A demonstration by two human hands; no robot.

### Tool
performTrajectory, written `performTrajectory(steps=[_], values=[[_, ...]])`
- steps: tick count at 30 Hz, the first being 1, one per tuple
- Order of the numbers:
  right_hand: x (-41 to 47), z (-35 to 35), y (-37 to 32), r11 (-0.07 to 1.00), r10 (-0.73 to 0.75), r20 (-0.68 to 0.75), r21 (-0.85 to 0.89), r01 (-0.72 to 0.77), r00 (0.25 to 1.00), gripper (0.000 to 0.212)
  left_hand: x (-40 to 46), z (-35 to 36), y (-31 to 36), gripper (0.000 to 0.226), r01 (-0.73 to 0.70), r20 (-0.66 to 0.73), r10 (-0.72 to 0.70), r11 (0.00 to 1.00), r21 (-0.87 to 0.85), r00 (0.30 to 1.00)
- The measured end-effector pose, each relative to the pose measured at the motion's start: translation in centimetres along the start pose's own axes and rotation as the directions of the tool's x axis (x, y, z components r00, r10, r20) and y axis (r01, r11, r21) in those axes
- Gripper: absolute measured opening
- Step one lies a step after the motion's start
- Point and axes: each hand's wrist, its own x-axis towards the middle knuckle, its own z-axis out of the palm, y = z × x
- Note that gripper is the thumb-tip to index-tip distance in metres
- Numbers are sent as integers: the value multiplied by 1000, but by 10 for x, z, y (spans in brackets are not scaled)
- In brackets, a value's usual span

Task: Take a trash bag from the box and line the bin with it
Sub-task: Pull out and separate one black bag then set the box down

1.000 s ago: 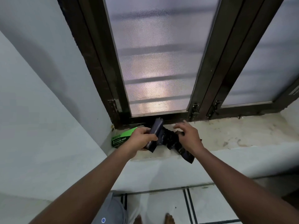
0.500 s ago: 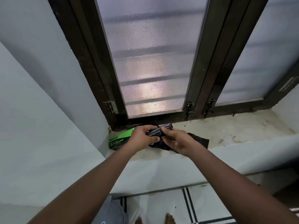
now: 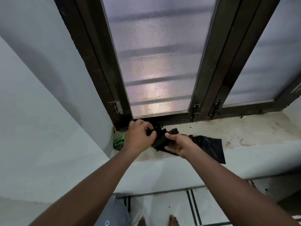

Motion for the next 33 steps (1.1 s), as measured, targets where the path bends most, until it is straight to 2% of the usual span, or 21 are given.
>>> performTrajectory(steps=[2, 5, 7, 9, 12, 14, 16, 18, 19, 20, 21, 26, 30, 33], values=[[5, -2, 1, 1000, 26, 11, -7, -26, 1000, 34, 6, -2, -9, 24, 53, 38, -55, 998, 43, 998], [11, -5, 0, 998, 48, 48, -42, -46, 998, 37, 13, 0, -20, 29, 95, 191, -115, 989, 110, 975], [14, -5, -1, 997, 59, 65, -62, -55, 996, 39, 16, 2, -23, 33, 97, 237, -123, 988, 119, 964], [16, -6, -3, 994, 75, 91, -82, -67, 993, 37, 18, 2, -23, 31, 124, 218, -140, 989, 83, 966], [17, -6, -5, 984, 103, 141, -159, -80, 985, 36, 16, -3, -22, 24, 170, 66, -169, 986, 1, 983], [18, -7, -7, 973, 120, 163, -216, -83, 979, 34, 14, -9, -19, 20, 179, -93, -197, 968, -174, 976], [17, -7, -8, 961, 127, 173, -264, -79, 977, 32, 16, -15, -13, 9, 169, -218, -295, 872, -460, 930], [16, -5, -8, 958, 127, 179, -279, -73, 976, 28, 21, -18, -7, 10, 145, -195, -396, 682, -717, 898], [15, -4, -7, 955, 125, 180, -287, -69, 976, 26, 24, -18, -5, 18, 148, -143, -413, 596, -789, 900], [14, -3, -7, 953, 123, 183, -297, -64, 975, 26, 26, -15, -5, 24, 156, -97, -399, 554, -818, 912], [16, -4, -5, 951, 119, 187, -305, -57, 975, 27, 26, -13, -3, 26, 157, -71, -364, 559, -814, 929], [18, -13, 1, 963, 5, 150, -266, 35, 989, 44, 14, 3, -16, 32, 86, -51, -169, 714, -695, 984], [11, -16, -6, 980, -105, 150, -153, 128, 983, 22, 9, 7, -22, 43, 72, -44, -127, 778, -624, 991], [-3, -9, -23, 963, -232, 122, -109, 245, 965, 20, 13, 10, -23, 51, 63, -13, -88, 803, -592, 996]])
